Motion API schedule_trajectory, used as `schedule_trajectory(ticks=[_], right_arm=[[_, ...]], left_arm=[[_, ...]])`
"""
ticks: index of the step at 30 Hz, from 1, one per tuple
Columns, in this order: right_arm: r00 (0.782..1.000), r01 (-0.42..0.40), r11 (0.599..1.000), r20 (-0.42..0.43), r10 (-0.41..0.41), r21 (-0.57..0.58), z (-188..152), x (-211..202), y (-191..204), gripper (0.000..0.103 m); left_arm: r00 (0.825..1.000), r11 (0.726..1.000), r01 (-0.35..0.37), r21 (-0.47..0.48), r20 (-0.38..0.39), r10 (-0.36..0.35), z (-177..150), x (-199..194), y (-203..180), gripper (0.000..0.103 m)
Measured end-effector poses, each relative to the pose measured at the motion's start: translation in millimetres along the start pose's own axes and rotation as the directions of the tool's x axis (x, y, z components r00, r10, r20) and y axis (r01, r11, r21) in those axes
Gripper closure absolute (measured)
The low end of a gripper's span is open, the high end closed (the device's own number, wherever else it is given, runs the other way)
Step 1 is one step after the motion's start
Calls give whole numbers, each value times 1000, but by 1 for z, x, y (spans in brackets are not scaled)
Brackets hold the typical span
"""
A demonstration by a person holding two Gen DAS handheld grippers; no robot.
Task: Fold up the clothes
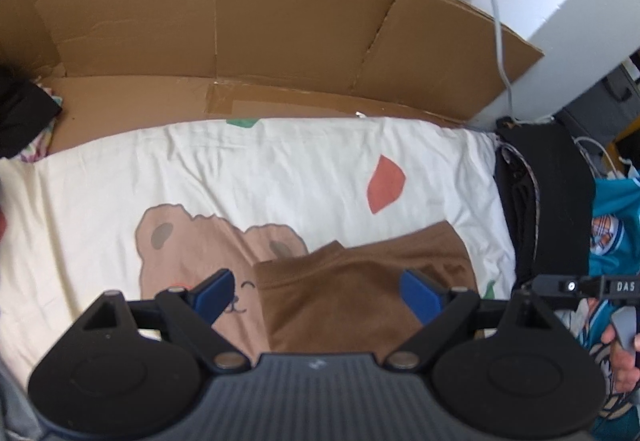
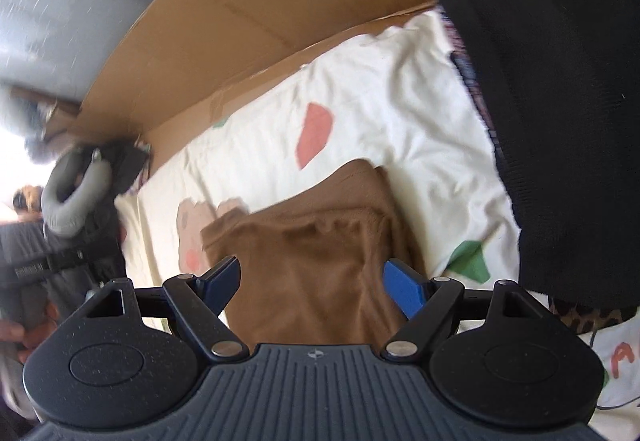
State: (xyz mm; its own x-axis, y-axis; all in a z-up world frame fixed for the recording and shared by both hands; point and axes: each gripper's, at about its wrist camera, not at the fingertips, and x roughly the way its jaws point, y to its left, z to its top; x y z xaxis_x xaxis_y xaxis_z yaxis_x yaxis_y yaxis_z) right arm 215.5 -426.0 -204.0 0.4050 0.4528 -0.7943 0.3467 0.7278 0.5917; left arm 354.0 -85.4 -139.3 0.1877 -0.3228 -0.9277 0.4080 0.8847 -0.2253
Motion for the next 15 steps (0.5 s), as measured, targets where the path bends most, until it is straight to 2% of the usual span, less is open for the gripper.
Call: schedule_trajectory(ticks=[3,7,12,15], right_arm=[[999,-49,997,11,49,67,1,8,-16,19],[994,-108,988,23,106,114,-1,25,-29,22],[991,-112,983,92,99,144,2,48,-47,22],[991,-117,979,89,103,167,2,61,-57,23]], left_arm=[[999,1000,3,17,32,-4,-3,13,5,12],[1000,999,23,-24,11,-22,-14,42,21,12],[998,998,51,-39,29,-50,-30,73,40,12],[997,998,58,-33,46,-56,-38,88,51,13]])
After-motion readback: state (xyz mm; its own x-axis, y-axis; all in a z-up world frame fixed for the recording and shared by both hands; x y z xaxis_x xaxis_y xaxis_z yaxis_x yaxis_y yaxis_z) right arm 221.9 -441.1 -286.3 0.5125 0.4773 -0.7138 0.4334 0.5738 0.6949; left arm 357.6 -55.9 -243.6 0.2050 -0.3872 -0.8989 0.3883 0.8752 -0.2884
